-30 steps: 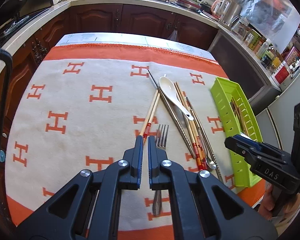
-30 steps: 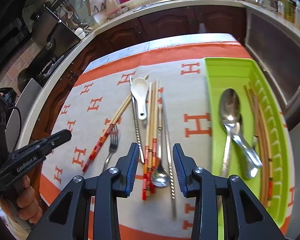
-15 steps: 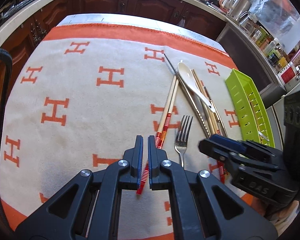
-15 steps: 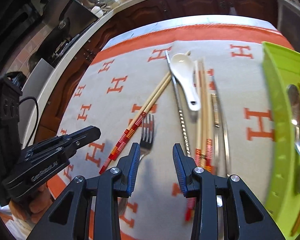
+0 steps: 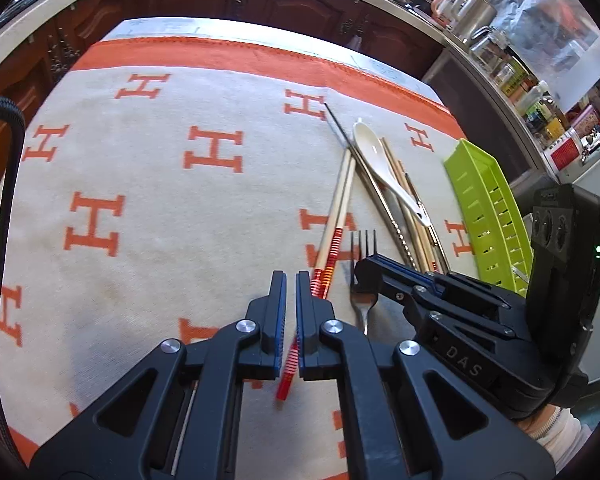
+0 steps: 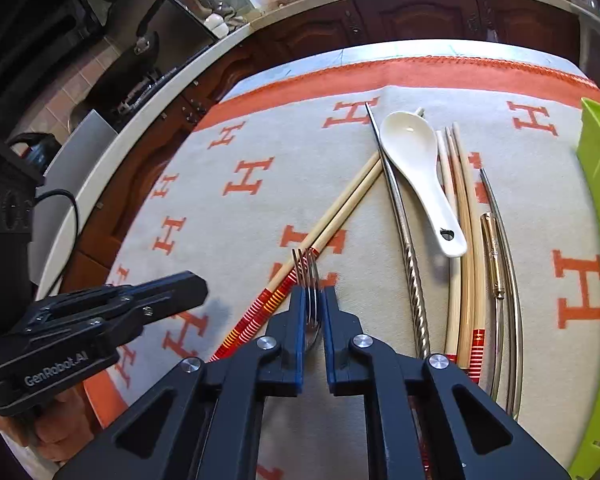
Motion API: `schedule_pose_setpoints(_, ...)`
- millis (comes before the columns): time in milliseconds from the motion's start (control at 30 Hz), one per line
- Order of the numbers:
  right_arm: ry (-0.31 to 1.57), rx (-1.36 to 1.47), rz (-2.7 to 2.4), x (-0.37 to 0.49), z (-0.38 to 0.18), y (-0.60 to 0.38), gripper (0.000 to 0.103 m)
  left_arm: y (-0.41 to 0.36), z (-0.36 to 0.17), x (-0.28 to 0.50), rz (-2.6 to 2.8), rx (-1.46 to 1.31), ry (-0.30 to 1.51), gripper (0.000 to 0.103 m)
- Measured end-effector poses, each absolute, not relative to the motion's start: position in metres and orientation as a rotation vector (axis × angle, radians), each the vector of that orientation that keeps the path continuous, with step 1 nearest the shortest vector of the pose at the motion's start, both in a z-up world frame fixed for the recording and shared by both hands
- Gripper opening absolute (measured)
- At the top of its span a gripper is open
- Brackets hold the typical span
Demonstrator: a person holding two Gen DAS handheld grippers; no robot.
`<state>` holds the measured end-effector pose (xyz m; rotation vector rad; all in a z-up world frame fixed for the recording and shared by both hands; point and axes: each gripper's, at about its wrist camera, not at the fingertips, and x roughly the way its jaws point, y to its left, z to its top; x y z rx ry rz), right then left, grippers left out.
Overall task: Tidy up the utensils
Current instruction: 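Move both open tools back over the utensil pile, then close the left tool on a red-striped chopstick while the right tool grasps a silver fork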
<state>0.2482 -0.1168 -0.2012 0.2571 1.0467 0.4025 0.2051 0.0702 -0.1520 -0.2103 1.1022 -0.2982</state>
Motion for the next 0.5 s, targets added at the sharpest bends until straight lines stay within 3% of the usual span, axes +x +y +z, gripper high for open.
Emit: schedule_pose_setpoints(500, 0.963, 0.331, 0.386, 0.221, -0.174, -0.163, 0.002, 0.038, -0.171, 0.225, -0.350, -0.159, 1.144, 0.001)
